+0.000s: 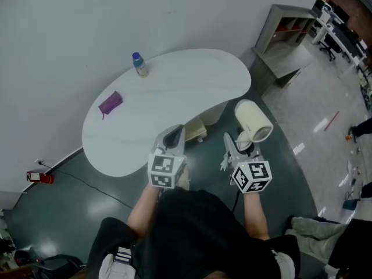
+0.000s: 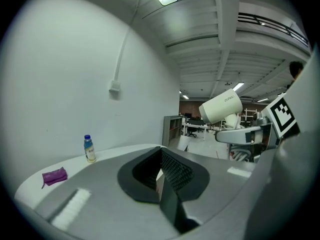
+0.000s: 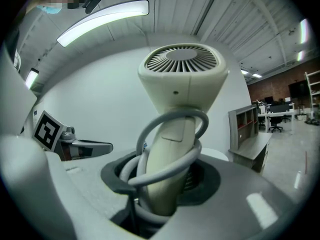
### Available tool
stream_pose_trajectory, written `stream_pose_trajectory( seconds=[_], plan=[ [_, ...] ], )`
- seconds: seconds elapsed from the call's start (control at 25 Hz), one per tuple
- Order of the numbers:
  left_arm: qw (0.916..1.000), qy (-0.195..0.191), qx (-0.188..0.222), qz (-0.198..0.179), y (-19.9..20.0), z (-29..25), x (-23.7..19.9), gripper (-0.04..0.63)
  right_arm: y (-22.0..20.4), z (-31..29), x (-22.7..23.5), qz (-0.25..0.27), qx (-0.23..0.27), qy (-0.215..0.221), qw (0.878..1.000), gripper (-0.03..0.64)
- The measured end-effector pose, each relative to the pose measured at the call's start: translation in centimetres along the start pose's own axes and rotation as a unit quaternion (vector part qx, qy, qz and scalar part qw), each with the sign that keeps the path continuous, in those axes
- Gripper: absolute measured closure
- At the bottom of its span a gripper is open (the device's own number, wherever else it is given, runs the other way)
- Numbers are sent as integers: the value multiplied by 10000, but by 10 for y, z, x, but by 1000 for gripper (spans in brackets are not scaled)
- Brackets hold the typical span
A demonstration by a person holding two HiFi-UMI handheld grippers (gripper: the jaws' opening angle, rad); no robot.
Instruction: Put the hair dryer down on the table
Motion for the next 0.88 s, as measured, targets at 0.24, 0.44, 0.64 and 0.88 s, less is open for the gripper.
stream_pose_trajectory(
  seconds=[0.24, 0.44, 0.64, 0.88],
  plan=[
    [9999, -145, -37, -18, 9, -26, -41, 589, 3, -44, -8, -26, -80, -99, 9999, 423],
    [9998, -182, -109, -20, 8, -39, -75, 589, 2, -80, -12, -59, -194, -225, 9995, 423],
    [9996, -259, -82, -29, 13, -51, -109, 589, 7, -113, -25, -83, -167, -250, 9995, 423],
    [9997, -227, 26, -5, 22, -58, -139, 589, 16, -142, -47, 43, -161, -104, 9998, 423]
  ],
)
Point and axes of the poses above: the fingertips, and each gripper's own axes: z backward along the fingers, x to its right, y out of its top, the point moved 1 cm from there along z, backward along the fingers, and after that the axes turned 14 degrees about -y, right-handed, at the moved point
